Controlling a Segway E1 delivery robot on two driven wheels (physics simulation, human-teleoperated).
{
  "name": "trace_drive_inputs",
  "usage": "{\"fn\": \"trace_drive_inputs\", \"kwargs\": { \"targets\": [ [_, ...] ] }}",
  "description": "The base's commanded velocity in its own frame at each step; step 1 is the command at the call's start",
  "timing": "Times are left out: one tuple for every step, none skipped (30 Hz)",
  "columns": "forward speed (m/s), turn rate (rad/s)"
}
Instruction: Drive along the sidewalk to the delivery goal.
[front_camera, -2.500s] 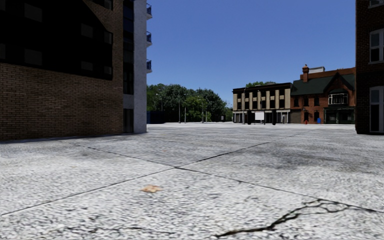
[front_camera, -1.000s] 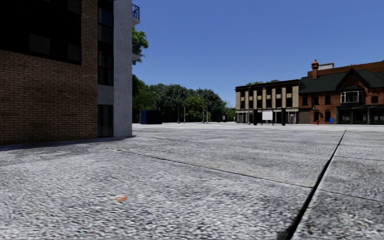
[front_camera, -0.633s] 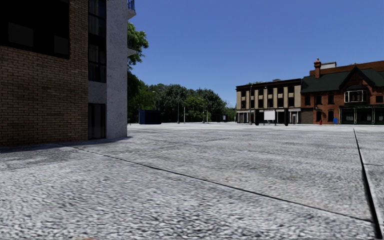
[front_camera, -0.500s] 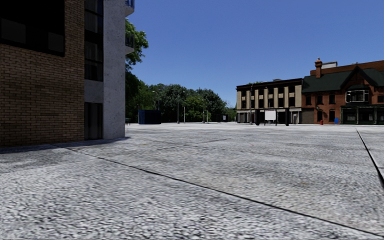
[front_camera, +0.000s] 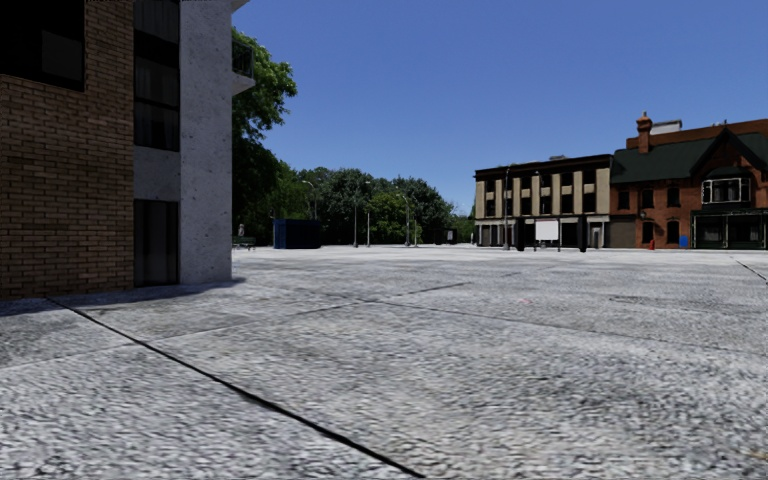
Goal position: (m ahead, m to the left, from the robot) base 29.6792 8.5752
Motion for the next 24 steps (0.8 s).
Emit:
{"fn": "trace_drive_inputs", "kwargs": {
  "targets": [
    [2.00, 0.00],
    [2.00, 0.00],
    [2.00, 0.00],
    [2.00, 0.00],
    [2.00, 0.00],
    [2.00, 0.00],
    [2.00, 0.00],
    [2.00, 0.00],
    [2.00, 0.00],
    [2.00, 0.00],
    [2.00, 0.00],
    [2.00, 0.00],
    [2.00, 0.00],
    [2.00, 0.00],
    [2.00, 0.00],
    [2.00, 0.00],
    [2.00, 0.00],
    [2.00, 0.00],
    [2.00, 0.00],
    [2.00, 0.00],
    [2.00, 0.00],
    [2.00, 0.00],
    [2.00, 0.00],
    [2.00, 0.00]
  ]
}}
